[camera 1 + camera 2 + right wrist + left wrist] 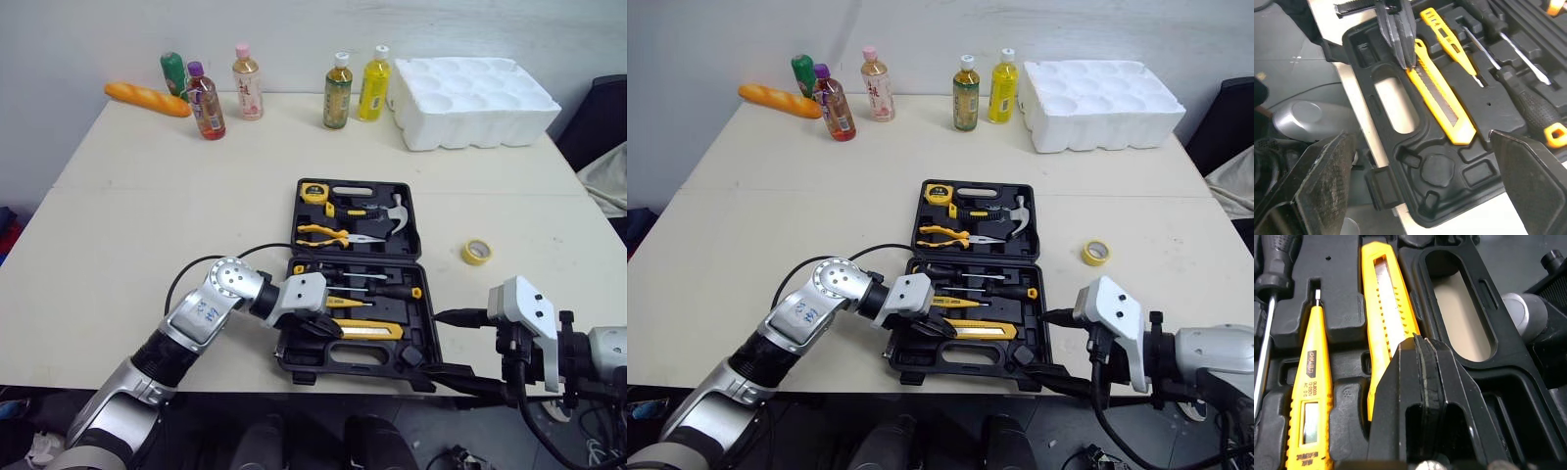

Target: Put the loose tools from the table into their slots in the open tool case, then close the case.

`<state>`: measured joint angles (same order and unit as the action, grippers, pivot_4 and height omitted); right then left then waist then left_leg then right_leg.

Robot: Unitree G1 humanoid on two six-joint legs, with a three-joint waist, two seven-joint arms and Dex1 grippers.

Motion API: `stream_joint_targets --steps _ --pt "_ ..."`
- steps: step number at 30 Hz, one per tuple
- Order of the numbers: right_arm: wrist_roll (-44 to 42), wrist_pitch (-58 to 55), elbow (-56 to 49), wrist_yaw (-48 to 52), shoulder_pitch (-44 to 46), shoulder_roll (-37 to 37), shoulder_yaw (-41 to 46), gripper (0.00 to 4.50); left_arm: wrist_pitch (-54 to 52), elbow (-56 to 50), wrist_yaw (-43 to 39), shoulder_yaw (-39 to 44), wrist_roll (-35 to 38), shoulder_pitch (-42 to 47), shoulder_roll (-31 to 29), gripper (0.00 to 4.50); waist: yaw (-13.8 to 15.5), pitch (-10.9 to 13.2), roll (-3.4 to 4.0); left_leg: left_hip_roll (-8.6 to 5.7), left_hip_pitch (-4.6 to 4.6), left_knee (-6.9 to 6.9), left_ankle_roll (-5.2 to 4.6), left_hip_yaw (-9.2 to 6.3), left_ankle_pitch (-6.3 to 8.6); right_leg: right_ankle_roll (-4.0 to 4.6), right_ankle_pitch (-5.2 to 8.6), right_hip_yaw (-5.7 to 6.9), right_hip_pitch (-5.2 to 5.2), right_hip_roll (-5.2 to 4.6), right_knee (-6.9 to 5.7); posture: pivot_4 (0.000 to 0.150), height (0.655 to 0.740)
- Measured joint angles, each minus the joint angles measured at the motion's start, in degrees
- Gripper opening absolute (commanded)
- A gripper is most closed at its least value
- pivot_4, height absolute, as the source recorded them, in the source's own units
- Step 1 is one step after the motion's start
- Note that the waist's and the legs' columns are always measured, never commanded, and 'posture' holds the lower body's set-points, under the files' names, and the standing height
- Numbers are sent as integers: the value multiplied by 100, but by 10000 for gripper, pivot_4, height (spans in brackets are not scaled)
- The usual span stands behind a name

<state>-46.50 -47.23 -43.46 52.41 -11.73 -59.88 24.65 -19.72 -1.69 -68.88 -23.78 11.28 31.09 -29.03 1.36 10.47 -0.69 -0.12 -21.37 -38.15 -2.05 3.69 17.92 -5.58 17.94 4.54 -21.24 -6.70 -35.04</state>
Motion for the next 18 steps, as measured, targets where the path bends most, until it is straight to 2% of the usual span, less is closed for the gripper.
stream_joint_targets --steps 3,4,5,6,7,10,13,18 --pt "131 64 310 -46 0 14 103 45000 -390 -202 155 788 818 -400 149 20333 -3 5 -1 1 -24 -2 5 -2 -4 0 0 2 -25 0 -3 1500 7384" --pt "136 68 342 -40 -8 14 136 45000 -441 -251 193 883 904 -419 146 21833 -3 5 -1 1 -25 -1 6 -3 -4 0 0 3 -25 0 -3 1500 7384" --pt "155 74 426 -23 -21 14 251 45000 -605 -374 309 1145 1082 -445 122 26980 -1 5 -1 0 -24 -2 6 -3 -4 0 0 4 -24 0 -3 1500 7384" --pt "172 94 533 3 -32 14 398 45000 -772 -521 442 1446 1256 -486 72 29612 -1 5 0 0 -24 -1 6 -3 -5 0 0 4 -23 0 -3 1500 7384" --pt "208 110 653 38 -59 14 576 45000 -954 -660 583 1747 1428 -533 -25 34613 -1 5 0 0 -23 -1 7 -3 -5 0 0 6 -21 1 -3 1500 7384" --pt "346 233 1140 195 -278 41 1126 45000 -1364 -968 784 2584 1793 -936 -532 43720 -14 5 1 0 -16 4 7 2 -5 0 0 4 -16 3 0 1500 7384" --pt "642 386 1872 295 -568 215 1686 45000 -1556 -905 1002 3447 1811 -1666 -1057 43720 -26 5 1 -1 -15 8 6 5 -5 0 0 3 -17 3 4 1500 7384" --pt "1129 864 2681 318 -944 519 2217 45000 -1679 -577 1510 4945 1787 -2621 -1458 43720 6 6 3 0 -15 13 5 3 14 3 2 -4 -24 -5 5 1500 7384"
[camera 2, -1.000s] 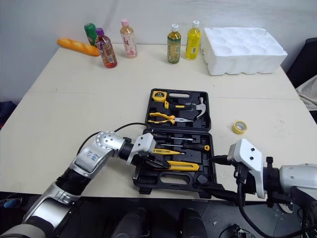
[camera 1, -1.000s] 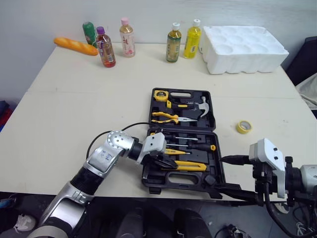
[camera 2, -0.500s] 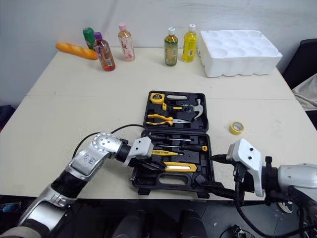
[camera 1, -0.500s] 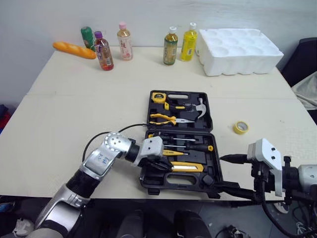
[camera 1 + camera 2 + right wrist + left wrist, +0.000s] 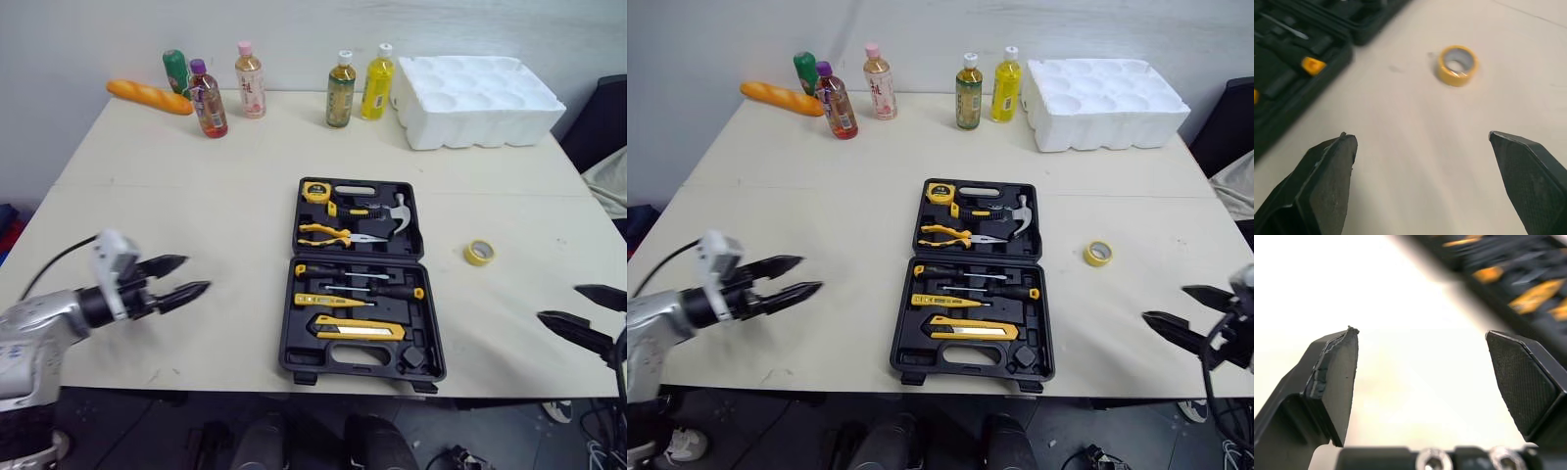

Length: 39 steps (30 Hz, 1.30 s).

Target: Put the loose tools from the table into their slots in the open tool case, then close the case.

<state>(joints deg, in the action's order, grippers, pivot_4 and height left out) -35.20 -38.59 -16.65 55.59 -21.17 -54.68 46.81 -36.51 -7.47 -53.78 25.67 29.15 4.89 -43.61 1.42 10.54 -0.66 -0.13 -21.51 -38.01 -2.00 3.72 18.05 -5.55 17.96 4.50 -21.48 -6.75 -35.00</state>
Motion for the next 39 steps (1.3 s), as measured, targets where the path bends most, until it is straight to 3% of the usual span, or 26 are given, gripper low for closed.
stream_joint_targets --steps 5,11,15,20,24,29,31,39 --pt "369 387 812 -22 -37 88 213 45000 105 186 169 651 -27 -560 -48 43720 -13 2 6 0 0 5 37 3 26 7 3 -5 -5 -3 8 1500 7384" --pt "453 570 1110 -77 219 87 208 45000 290 292 371 684 -123 -529 -47 43720 -22 5 17 2 3 11 30 4 31 10 5 -6 -8 -3 7 1500 7384" --pt "507 704 1275 166 527 -276 -207 45000 -11 -344 392 415 160 -376 -29 43720 -41 14 33 2 3 15 41 8 26 12 6 -7 -10 -5 7 1500 7384" --pt "658 999 1758 795 1643 -1246 -1194 45000 -427 -1074 136 -317 681 493 -296 43720 -78 23 48 2 6 16 22 9 2 13 7 -1 -9 1 1 1500 7384" --pt "1115 1164 2248 1518 3322 -1733 -2887 45000 -648 -1462 -390 -1302 1029 1702 -376 43720 -146 37 65 -2 4 10 17 15 -4 10 5 -2 -8 3 0 1500 7384" --pt "1925 1278 2768 2134 4813 -1677 -4444 45000 -655 -1436 -689 -2127 1109 2583 -6 43720 -157 45 73 1 -2 11 25 20 -11 10 6 1 -12 19 3 1500 7384" --pt "2502 1473 3308 2406 5660 -1345 -5170 45000 -677 -1273 -716 -2424 1121 3063 325 43720 -172 51 72 3 -8 -3 23 29 -15 9 5 -1 -15 26 -3 1500 7384" --pt "3531 1863 4358 2581 6926 -533 -6311 45000 -443 -914 -967 -2922 970 3473 639 43720 -159 64 72 5 -8 -14 25 35 -20 6 5 -2 -17 32 -33 1500 7384"
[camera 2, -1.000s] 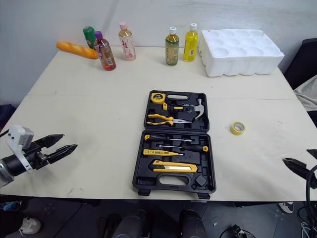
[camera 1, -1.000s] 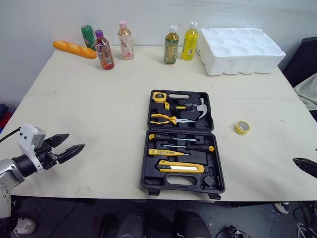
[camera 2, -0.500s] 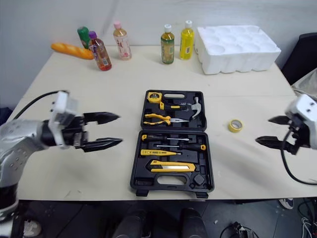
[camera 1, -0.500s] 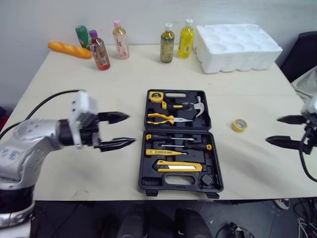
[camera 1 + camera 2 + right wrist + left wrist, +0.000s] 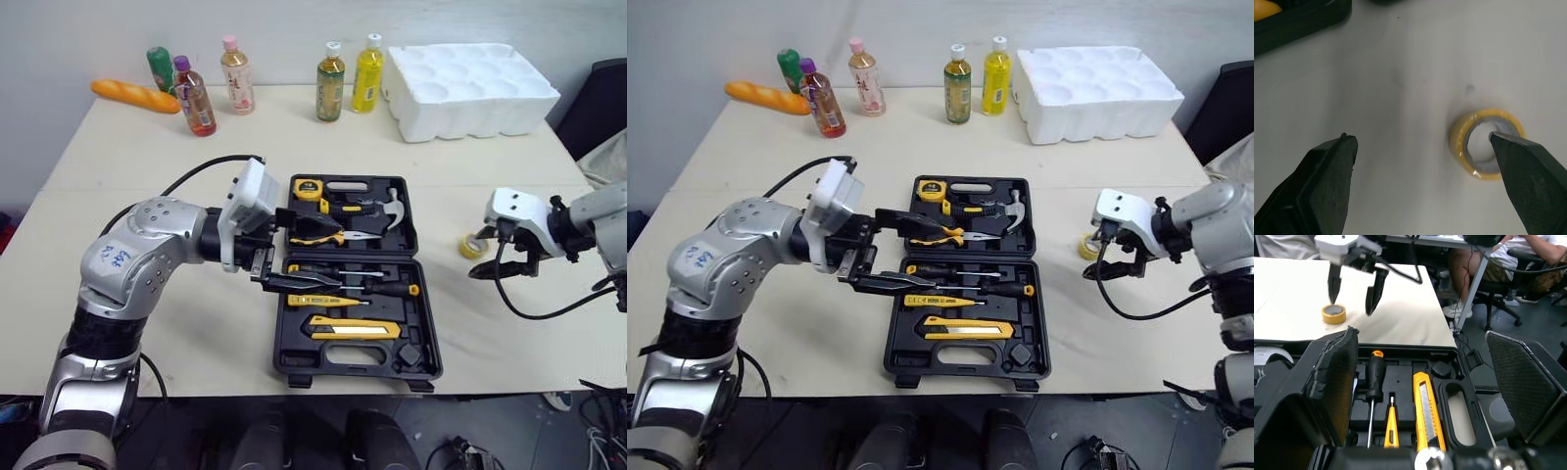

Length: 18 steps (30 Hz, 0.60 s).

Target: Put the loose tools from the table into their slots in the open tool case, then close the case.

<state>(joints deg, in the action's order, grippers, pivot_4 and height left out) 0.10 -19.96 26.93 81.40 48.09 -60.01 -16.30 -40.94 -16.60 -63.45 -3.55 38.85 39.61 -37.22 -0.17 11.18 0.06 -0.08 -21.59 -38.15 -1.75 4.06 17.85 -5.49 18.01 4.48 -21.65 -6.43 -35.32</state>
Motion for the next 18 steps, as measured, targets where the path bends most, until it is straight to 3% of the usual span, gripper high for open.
stream_joint_targets --steps 11,14,18 --pt "748 378 1148 -12 601 438 -507 45000 231 202 16 -207 -116 271 307 43720 1 5 -5 -1 -5 -2 2 -9 -5 -5 -2 6 2 0 -3 1500 7384" --pt "847 445 1402 -20 722 626 -510 36604 267 208 15 -209 -145 272 335 45000 -16 5 -5 -1 -3 -3 3 -6 -6 -5 -2 4 2 0 -6 1500 7384" --pt "1025 737 2056 -336 937 949 -568 19755 445 312 35 -272 -342 270 356 45000 -10 5 -5 -2 -3 -3 4 -7 -7 -5 -2 5 3 1 -8 1500 7384"
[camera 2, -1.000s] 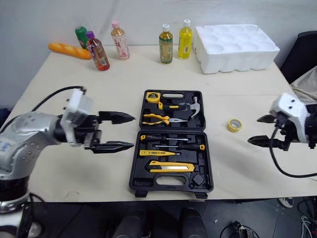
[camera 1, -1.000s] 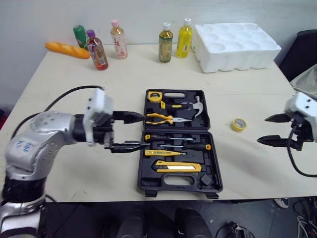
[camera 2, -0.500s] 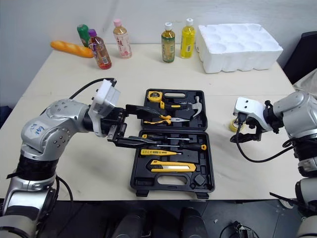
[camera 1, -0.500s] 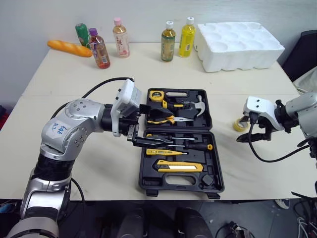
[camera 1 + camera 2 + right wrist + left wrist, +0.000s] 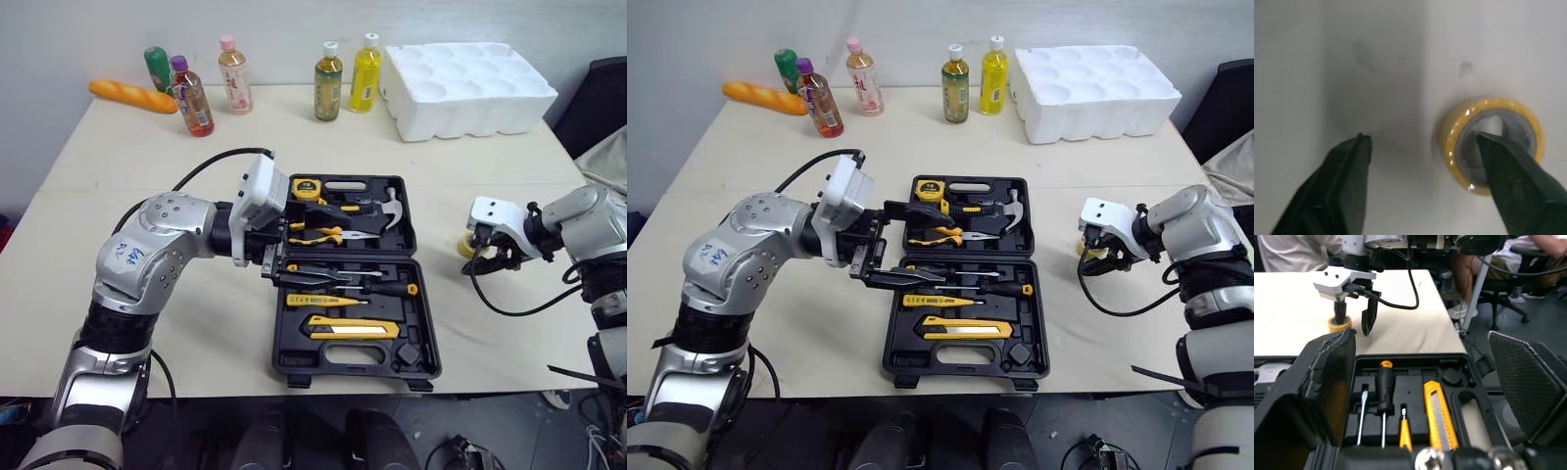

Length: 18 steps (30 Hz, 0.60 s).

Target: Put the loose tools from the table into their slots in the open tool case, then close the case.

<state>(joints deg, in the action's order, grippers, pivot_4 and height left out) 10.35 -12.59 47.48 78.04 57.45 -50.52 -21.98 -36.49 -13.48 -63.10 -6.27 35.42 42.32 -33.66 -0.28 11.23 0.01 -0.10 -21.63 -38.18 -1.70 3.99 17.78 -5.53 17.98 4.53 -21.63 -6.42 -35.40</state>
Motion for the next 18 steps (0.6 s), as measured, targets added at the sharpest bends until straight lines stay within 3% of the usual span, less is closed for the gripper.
stream_joint_targets --steps 3,5,8,12,18 --pt "38 239 271 -152 73 18 11 5827 39 30 47 -59 -50 0 82 45000 18 2 -4 -2 0 -7 -2 -3 -1 0 0 0 4 -3 -1 1500 7384" --pt "48 357 337 -162 80 9 48 555 43 30 57 -61 -59 0 106 45000 11 2 -4 -2 0 -7 -2 -3 -1 -1 0 0 4 -3 -3 1500 7384" --pt "14 486 196 -127 -9 -94 231 555 44 30 71 -60 -71 -7 108 45000 11 5 -2 -2 0 -3 -2 -3 -1 -1 0 0 2 -3 -3 1500 7384" --pt "-508 48 -1391 394 -525 -489 705 555 39 -34 -27 -133 -91 -133 19 45000 19 9 4 1 -2 1 -1 -5 0 0 0 3 -1 0 -1 1500 7384" --pt "-2161 -1966 -5621 714 -2901 -1019 1648 555 230 -300 -589 -424 -237 -763 -494 45000 41 10 3 6 0 -1 4 -12 1 0 0 5 4 -1 -2 1500 7384"
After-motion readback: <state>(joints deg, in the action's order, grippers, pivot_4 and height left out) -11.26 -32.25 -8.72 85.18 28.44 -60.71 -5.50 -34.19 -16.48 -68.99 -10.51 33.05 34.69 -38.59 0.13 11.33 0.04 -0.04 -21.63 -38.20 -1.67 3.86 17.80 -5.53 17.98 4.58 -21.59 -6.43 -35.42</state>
